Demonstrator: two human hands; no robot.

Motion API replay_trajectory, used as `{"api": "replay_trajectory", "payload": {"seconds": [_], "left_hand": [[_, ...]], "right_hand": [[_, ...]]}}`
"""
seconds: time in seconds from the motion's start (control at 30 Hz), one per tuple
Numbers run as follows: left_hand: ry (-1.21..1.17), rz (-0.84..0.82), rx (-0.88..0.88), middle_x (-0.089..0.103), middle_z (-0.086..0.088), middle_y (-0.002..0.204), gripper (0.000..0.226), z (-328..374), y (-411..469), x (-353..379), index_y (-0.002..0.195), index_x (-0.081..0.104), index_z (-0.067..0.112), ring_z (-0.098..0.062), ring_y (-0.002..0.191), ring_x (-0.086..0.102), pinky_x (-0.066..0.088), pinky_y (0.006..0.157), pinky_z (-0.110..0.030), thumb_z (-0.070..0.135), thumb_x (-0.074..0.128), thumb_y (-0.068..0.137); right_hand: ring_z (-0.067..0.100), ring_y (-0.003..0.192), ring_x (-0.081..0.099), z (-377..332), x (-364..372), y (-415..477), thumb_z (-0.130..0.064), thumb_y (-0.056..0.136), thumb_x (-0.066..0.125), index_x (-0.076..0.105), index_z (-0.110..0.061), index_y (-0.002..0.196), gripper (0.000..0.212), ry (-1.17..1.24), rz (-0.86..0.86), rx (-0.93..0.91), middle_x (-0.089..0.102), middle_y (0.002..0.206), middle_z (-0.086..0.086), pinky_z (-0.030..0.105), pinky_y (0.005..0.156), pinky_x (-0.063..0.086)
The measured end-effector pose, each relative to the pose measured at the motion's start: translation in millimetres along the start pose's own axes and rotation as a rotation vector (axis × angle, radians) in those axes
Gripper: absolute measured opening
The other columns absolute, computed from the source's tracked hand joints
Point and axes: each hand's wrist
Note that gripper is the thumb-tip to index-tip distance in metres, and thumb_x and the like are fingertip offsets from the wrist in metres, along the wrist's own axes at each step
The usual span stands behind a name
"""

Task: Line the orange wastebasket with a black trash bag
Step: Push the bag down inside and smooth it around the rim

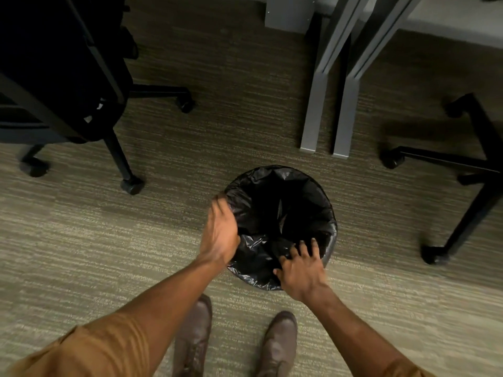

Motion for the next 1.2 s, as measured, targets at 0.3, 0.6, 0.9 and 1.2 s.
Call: {"api": "replay_trajectory", "payload": {"seconds": [0.3, 0.6, 0.9, 1.2], "left_hand": [[-0.407, 0.025, -0.149, 0.062, -0.016, 0.138, 0.067, -22, 2, 5, 0.156, 0.032, 0.004, -0.030, 0.114, 0.070, 0.056, 0.094, -0.033, 0.007, 0.070, 0.101], [-0.630, 0.184, -0.464, 0.073, -0.010, 0.115, 0.063, -27, -22, 5, 0.130, 0.058, 0.008, -0.031, 0.106, 0.074, 0.062, 0.090, -0.042, 0.032, 0.094, 0.084], [-0.755, 0.091, -0.469, 0.077, 0.001, 0.103, 0.020, -27, -35, 23, 0.107, 0.065, 0.015, -0.020, 0.092, 0.074, 0.064, 0.085, -0.033, 0.005, 0.079, 0.097], [-0.732, 0.104, -0.399, 0.078, -0.002, 0.094, 0.017, -32, -20, 4, 0.109, 0.068, 0.010, -0.024, 0.088, 0.077, 0.063, 0.077, -0.031, 0.005, 0.079, 0.097]], "right_hand": [[0.031, 0.128, 0.062, 15, -11, -7, -0.058, 0.107, 0.041, 0.071, -0.021, 0.128, 0.052, 0.227, 0.244, 0.024, 0.074, 0.126, 0.007, 0.049, 0.125, 0.030], [0.031, 0.102, 0.067, 17, 6, -54, -0.026, 0.091, 0.084, 0.054, -0.010, 0.143, 0.062, 1.022, 0.670, 0.630, 0.062, 0.138, 0.018, 0.038, 0.080, 0.058], [0.032, 0.100, 0.079, -6, 37, -37, -0.005, 0.097, 0.076, 0.058, -0.013, 0.130, 0.038, 1.769, 0.436, 0.800, 0.083, 0.102, 0.012, 0.061, 0.093, 0.064], [0.036, 0.107, 0.077, 3, 18, -21, 0.004, 0.097, 0.072, 0.057, -0.030, 0.109, 0.039, 1.855, 0.607, 0.705, 0.078, 0.098, 0.004, 0.063, 0.100, 0.061]]}}
Point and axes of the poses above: each hand's wrist, its own y-axis towards the middle knuckle, its own x-axis out of the palm, z = x × y
